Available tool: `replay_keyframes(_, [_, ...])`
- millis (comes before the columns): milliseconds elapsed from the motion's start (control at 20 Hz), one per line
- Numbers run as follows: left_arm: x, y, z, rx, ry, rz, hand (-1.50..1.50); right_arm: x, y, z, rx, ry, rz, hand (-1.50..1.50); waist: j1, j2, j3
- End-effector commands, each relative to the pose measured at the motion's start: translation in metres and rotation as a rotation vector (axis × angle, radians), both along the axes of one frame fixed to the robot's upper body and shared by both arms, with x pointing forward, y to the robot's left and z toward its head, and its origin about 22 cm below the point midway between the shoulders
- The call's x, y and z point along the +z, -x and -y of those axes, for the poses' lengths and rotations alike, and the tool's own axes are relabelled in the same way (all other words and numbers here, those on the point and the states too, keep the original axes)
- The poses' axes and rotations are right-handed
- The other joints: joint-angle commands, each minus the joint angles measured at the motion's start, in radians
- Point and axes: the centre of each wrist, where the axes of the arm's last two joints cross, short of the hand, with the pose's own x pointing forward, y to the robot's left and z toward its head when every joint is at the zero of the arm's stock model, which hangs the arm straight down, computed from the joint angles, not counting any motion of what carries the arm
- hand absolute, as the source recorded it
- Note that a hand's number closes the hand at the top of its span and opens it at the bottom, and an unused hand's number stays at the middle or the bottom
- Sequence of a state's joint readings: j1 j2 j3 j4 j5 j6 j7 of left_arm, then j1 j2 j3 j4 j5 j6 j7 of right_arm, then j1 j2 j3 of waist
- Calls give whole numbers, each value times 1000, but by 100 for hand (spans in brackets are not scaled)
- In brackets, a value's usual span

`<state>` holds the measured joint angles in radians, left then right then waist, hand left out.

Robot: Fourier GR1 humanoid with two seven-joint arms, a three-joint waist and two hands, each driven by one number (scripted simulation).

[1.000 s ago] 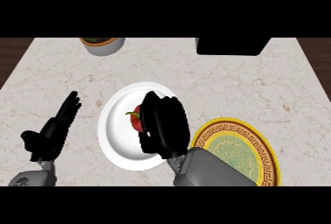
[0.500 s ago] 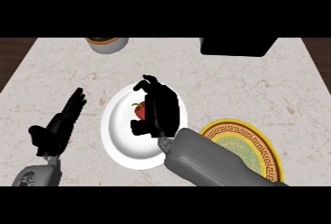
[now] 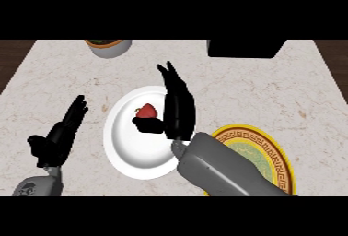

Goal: Pick the bell pepper from the plate and place it in the plate

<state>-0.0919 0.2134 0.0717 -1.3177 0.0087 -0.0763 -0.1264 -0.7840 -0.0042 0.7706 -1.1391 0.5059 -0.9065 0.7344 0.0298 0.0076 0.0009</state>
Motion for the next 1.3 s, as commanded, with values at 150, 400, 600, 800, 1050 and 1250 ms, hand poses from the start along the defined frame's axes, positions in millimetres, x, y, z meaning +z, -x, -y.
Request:
replay_keyframes(150, [-5,6,7,34,0,-5,0,-14,25,39,-64,-320,38,-150,-23,-2,2])
replay_keyframes(400, [0,10,16,35,-2,-2,0,-13,39,125,8,-321,57,-150,-36,-7,2])
replay_keyframes(600, [-9,18,-1,35,1,6,0,-46,52,170,60,-313,61,-150,-32,-5,1])
replay_keyframes(800, [3,16,-20,39,-11,-1,0,-64,49,209,99,-317,84,-150,-29,-7,0])
replay_keyframes(1050, [-3,14,-9,22,5,15,0,-91,38,245,140,-260,29,-150,-27,-7,0])
replay_keyframes(1250, [13,6,-8,31,0,-3,0,-105,20,251,117,-263,67,-150,-24,-7,0])
